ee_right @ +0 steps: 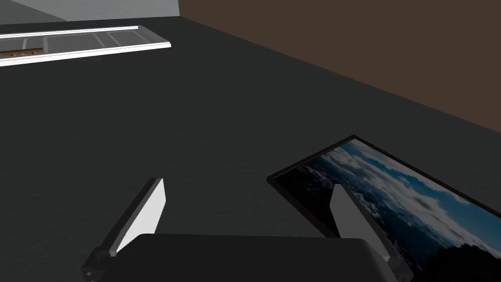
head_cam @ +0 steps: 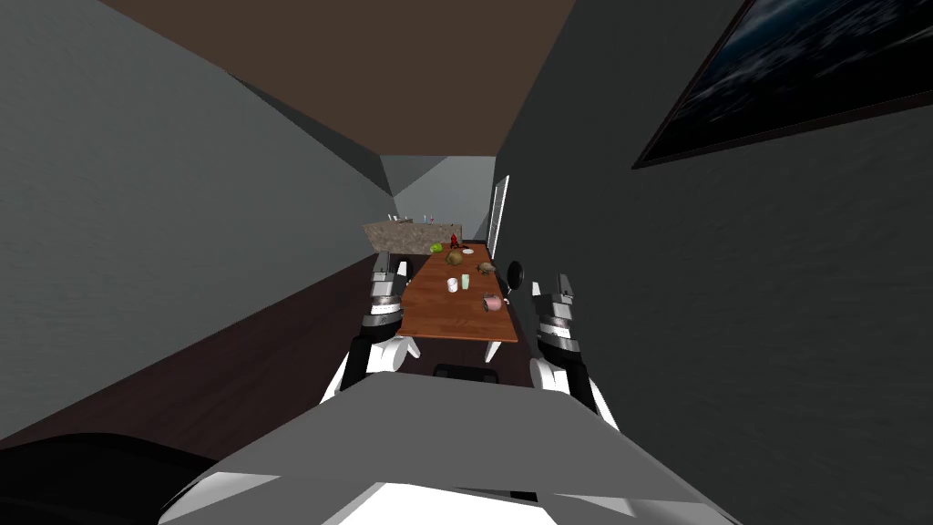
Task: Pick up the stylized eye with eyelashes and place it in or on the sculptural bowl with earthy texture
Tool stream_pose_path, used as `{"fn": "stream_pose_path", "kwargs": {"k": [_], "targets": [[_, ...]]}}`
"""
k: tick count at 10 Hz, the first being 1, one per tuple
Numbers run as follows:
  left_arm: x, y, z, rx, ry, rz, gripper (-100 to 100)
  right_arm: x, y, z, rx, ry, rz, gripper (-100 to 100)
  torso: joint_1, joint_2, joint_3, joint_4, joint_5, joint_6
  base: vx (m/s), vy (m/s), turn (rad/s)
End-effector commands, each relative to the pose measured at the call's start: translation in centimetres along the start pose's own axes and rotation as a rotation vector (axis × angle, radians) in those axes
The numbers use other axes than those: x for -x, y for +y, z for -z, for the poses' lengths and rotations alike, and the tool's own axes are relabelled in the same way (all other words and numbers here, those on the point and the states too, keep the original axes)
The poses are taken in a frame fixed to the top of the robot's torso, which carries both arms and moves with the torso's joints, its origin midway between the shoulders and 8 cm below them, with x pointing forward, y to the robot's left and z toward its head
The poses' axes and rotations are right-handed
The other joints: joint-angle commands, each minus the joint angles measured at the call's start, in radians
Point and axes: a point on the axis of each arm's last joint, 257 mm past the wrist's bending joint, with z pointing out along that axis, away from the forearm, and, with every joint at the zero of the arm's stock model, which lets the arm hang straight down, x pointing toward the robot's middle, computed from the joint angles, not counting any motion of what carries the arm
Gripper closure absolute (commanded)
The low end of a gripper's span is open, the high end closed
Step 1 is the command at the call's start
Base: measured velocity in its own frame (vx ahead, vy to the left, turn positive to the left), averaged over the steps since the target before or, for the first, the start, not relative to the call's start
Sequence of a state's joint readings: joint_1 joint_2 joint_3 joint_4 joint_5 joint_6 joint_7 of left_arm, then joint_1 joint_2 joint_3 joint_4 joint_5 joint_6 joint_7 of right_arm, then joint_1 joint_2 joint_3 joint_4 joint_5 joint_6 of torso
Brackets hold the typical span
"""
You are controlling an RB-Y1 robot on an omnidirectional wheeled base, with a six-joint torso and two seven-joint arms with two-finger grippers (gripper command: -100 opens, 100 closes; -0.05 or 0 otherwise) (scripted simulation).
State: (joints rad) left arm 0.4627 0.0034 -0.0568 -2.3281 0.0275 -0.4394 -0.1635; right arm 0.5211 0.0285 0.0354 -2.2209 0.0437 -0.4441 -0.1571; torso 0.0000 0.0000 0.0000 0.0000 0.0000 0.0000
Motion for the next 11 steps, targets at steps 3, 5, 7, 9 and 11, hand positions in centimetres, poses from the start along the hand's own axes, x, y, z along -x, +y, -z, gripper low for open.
{"fn": "stream_pose_path", "kwargs": {"k": [3,5,7,9,11], "targets": [[0.0,0.0,0.0,0.000,0.000,0.000,0,-0.5,-2.3,0.9,-0.071,0.065,0.035,-100,0.001,0.004,0.002,0.001,0.000,0.000,-0.071,0.030,0.078],[0.0,0.0,0.0,0.000,0.000,0.000,0,-0.9,-4.6,2.1,-0.141,0.115,0.063,-100,0.004,0.008,0.005,0.002,0.001,0.000,-0.153,0.065,0.145],[0.0,0.0,0.0,0.000,0.000,0.000,0,-1.0,-7.5,3.7,-0.228,0.160,0.091,-100,0.004,0.010,0.006,0.002,0.001,0.000,-0.134,0.064,0.186],[0.0,0.0,0.0,0.000,0.000,0.000,0,-0.9,-9.2,4.9,-0.280,0.196,0.116,-100,0.002,0.007,0.004,0.002,0.001,0.000,-0.088,0.048,0.093],[0.0,0.0,0.0,0.000,0.000,0.000,0,-0.6,-12.6,7.4,-0.385,0.243,0.153,-100,0.004,0.009,0.005,0.002,0.001,0.000,-0.149,0.083,0.218]]}}
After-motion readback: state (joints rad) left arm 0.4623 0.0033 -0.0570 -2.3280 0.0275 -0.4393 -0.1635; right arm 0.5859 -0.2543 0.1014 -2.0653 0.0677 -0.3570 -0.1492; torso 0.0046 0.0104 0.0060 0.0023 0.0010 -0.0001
